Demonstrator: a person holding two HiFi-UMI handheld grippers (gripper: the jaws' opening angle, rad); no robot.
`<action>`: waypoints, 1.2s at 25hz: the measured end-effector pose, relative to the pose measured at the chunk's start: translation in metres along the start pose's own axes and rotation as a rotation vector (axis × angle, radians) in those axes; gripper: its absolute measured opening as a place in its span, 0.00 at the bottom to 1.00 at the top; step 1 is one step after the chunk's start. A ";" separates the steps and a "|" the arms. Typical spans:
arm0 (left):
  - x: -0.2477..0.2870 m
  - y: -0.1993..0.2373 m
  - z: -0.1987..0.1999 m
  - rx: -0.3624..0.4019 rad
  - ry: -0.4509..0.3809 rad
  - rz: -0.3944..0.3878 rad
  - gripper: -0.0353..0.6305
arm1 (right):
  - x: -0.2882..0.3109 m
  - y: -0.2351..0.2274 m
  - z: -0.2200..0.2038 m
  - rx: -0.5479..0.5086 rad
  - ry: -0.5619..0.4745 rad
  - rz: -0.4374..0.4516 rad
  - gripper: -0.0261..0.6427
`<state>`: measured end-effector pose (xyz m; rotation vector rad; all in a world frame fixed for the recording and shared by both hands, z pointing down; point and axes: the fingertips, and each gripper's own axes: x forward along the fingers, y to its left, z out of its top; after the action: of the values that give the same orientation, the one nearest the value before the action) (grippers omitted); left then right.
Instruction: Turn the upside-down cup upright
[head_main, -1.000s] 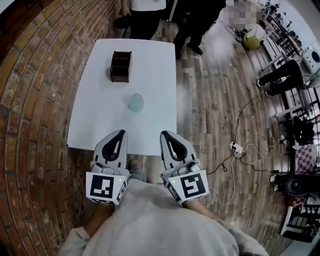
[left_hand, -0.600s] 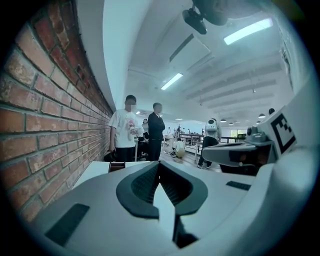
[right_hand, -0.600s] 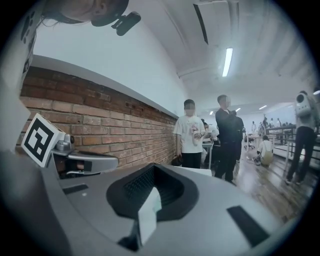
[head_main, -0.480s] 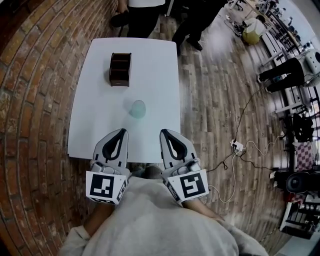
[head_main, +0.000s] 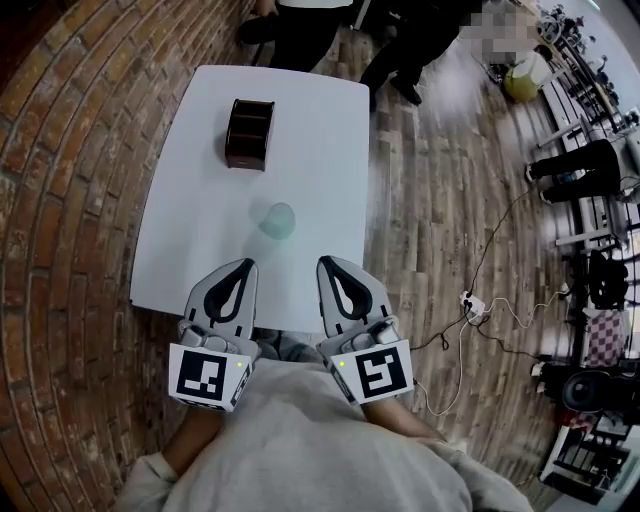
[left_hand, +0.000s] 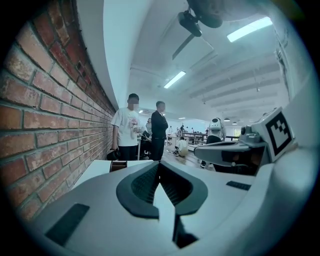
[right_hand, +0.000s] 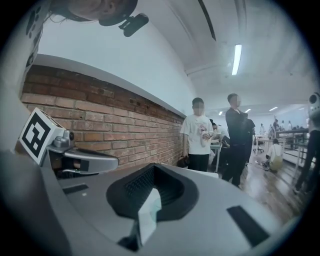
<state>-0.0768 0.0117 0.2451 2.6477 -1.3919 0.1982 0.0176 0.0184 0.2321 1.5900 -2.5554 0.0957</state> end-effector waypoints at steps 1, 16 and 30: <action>0.001 0.000 -0.002 0.004 0.007 0.001 0.07 | 0.002 0.000 -0.002 -0.001 -0.001 0.012 0.05; 0.027 0.015 -0.035 -0.007 0.119 0.034 0.07 | 0.052 0.003 -0.049 0.007 0.013 0.172 0.06; 0.049 0.032 -0.060 -0.006 0.181 0.054 0.07 | 0.095 -0.007 -0.112 0.047 0.102 0.211 0.21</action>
<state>-0.0787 -0.0347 0.3155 2.5167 -1.4023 0.4280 -0.0095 -0.0554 0.3567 1.2886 -2.6501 0.2525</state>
